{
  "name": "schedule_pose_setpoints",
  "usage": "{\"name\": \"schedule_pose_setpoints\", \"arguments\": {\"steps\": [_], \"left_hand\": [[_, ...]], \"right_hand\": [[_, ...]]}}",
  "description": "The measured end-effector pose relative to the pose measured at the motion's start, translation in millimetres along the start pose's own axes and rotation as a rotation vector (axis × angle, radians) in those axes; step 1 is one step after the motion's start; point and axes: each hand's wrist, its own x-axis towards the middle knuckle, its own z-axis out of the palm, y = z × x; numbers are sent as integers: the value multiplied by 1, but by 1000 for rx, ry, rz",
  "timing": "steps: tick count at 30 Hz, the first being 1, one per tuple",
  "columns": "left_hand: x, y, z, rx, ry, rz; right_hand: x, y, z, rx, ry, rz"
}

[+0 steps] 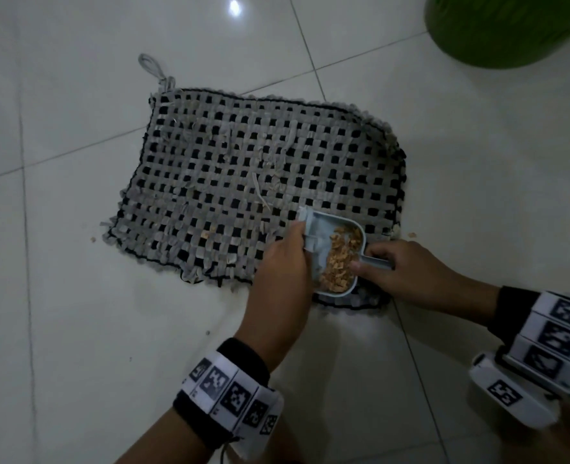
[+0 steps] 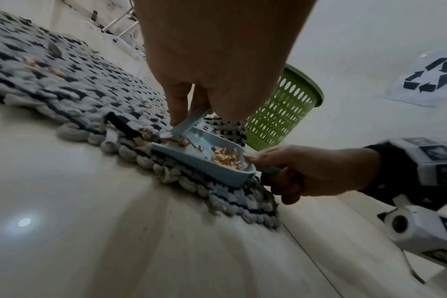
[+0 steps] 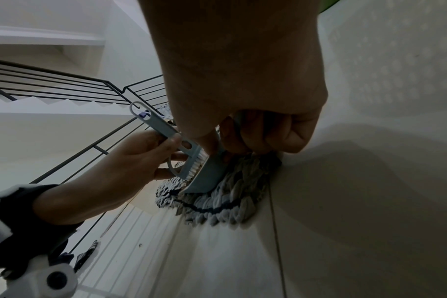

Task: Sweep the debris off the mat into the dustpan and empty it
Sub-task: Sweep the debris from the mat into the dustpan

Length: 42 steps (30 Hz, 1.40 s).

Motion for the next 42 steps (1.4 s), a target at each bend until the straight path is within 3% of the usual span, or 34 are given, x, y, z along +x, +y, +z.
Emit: {"name": "schedule_pose_setpoints", "arguments": {"steps": [8,11,15,22,29,36,42], "left_hand": [[13,-16,-16,60,155,-104],[13,-9,-9,153,90,-85],[6,9,3,84,-19,-21],[11,-4,-18,33,168,-53],[2,11,6,55,-59,-24],[7,-3,-16,-222,111,-109],[7,-10,-34,-100,163,-46]], "right_hand": [[1,3,1,15,9,-34],[1,3,1,5,-1,-35],[2,6,-2,-14,8,-37],[-2,5,-6,-37,21,-42],[-1,7,-4,-46,24,-68],[-5,6,-6,90,23,-115],[1,-8,-3,99,40,-158]]}}
